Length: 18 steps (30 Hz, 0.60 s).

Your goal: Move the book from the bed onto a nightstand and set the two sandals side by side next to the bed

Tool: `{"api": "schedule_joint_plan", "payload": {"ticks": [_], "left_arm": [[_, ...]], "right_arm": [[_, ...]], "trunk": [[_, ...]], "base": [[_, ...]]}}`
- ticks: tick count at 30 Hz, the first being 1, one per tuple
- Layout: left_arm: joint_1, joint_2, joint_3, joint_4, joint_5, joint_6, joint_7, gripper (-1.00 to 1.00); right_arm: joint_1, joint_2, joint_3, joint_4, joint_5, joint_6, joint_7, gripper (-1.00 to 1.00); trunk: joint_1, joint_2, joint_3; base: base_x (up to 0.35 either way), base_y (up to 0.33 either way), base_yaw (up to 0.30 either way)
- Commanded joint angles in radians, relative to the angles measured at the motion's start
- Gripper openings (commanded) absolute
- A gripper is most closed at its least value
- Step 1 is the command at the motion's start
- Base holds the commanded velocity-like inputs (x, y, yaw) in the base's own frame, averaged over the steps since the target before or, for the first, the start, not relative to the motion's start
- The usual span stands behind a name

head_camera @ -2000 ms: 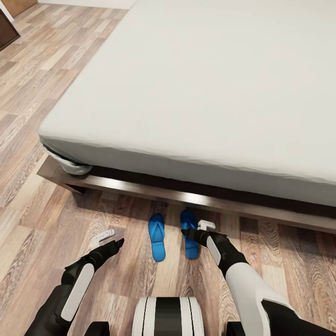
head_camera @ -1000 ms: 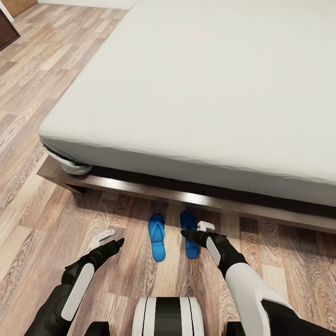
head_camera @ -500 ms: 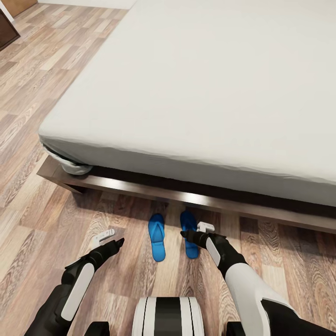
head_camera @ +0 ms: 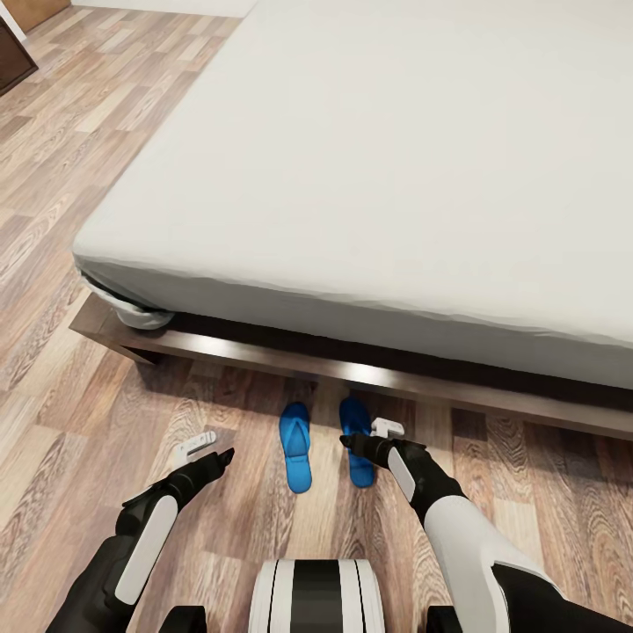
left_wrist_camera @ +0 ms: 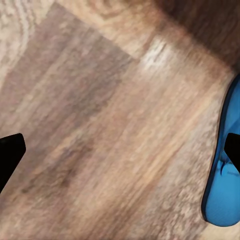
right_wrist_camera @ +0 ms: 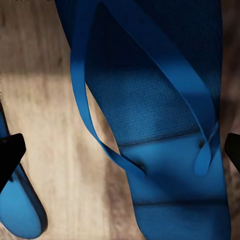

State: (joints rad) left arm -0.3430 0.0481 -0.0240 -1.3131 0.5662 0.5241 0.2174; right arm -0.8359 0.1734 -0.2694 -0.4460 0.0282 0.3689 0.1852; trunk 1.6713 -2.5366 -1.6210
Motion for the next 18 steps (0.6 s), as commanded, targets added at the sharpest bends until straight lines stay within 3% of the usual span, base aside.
{"api": "schedule_joint_plan", "payload": {"ticks": [1, 12, 18], "left_arm": [[0.0, 0.001, -0.002, -0.001, 0.011, 0.002, 0.01, 1.0], [-0.001, 0.002, -0.002, -0.001, 0.011, 0.002, 0.006, 1.0], [-0.001, 0.002, -0.002, 0.0, 0.011, 0.002, 0.005, 1.0]], "right_arm": [[0.0, 0.001, -0.007, -0.002, 0.003, 0.006, 0.005, 1.0], [0.005, 0.001, -0.008, -0.034, -0.004, 0.013, 0.008, 1.0], [0.045, 0.001, -0.007, -0.184, -0.006, 0.077, 0.013, 1.0]], "trunk": [[0.0, 0.0, -0.001], [0.0, 0.0, -0.001], [0.0, 0.0, -0.001]], "base": [[0.0, 0.0, 0.0], [0.0, 0.0, 0.0], [0.0, 0.0, 0.0]]}}
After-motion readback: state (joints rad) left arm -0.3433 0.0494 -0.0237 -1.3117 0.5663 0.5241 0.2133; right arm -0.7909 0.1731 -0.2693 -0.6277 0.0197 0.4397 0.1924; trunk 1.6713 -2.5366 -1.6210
